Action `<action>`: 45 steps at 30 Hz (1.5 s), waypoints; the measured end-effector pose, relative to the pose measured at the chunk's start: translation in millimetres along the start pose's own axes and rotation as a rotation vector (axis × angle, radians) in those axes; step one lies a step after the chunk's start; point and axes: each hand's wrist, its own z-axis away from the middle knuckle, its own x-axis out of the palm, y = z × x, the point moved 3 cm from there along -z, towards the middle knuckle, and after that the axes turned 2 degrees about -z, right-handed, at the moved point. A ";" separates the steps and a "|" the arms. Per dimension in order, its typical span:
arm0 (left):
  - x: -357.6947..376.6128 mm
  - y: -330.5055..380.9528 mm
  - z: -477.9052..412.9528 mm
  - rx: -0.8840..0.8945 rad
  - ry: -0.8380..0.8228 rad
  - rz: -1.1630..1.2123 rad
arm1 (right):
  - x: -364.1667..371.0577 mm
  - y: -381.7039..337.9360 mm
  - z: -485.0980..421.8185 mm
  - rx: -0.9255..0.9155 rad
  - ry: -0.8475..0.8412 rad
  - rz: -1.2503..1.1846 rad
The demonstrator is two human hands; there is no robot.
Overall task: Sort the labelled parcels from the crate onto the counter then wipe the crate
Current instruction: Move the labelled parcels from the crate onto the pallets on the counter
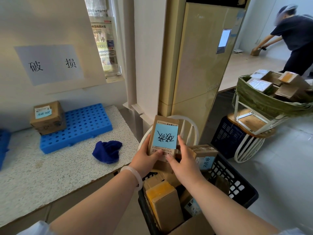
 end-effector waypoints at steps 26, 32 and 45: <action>-21.4 17.0 0.8 0.041 -0.375 -0.498 | -63.8 -17.9 -57.3 0.229 -0.418 0.168; -27.1 21.0 -4.9 0.049 -0.372 -0.532 | -57.4 -4.9 -52.5 0.298 -0.405 -0.013; -17.1 -2.1 -6.0 -0.059 0.270 0.165 | -19.0 13.5 -39.2 0.537 0.008 -0.707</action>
